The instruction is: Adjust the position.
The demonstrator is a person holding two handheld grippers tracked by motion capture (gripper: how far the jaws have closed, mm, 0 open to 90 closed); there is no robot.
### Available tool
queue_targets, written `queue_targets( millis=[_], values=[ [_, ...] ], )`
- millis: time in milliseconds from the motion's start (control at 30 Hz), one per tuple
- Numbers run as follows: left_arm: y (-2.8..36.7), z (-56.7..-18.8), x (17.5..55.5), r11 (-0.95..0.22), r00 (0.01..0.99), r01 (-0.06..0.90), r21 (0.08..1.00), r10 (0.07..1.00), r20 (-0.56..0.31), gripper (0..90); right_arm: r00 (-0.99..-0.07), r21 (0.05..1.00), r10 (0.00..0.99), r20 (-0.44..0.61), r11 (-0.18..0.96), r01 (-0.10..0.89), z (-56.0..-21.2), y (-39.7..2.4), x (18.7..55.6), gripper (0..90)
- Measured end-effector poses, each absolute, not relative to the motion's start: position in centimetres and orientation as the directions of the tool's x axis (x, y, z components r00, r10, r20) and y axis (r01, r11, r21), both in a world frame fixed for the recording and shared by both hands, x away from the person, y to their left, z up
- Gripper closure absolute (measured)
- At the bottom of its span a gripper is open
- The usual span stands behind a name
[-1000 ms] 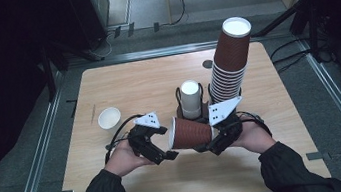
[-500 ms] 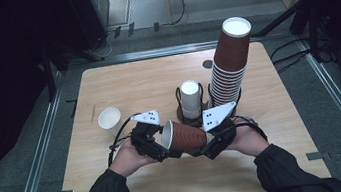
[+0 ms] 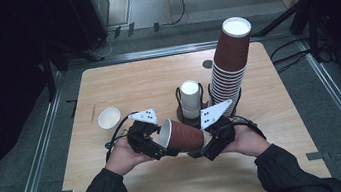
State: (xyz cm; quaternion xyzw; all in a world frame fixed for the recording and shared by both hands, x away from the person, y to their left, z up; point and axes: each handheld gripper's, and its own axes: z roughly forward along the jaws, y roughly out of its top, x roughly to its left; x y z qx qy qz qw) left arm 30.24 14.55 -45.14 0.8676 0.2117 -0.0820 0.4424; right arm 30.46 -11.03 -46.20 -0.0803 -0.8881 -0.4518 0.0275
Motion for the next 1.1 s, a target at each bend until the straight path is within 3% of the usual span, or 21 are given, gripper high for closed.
queue_targets(
  millis=[233,467,1100],
  values=[
    [15.1,-44.7,30.0,-0.558,0.904,0.418,0.717,0.328,-0.273,13.3,-0.982,0.777,0.14,0.125,0.602,0.185,-46.3,-11.8,30.8,13.7],
    [14.2,-45.5,29.9,-0.679,0.919,0.38,0.628,0.354,-0.173,13.1,-0.982,0.759,0.145,0.119,0.624,0.184,-46.7,-11.7,30.8,13.7],
    [11.0,-45.8,29.1,-0.793,0.947,0.314,0.522,0.304,-0.107,12.6,-0.992,0.691,0.094,0.089,0.711,0.129,-49.2,-9.0,30.2,14.4]
  ],
)
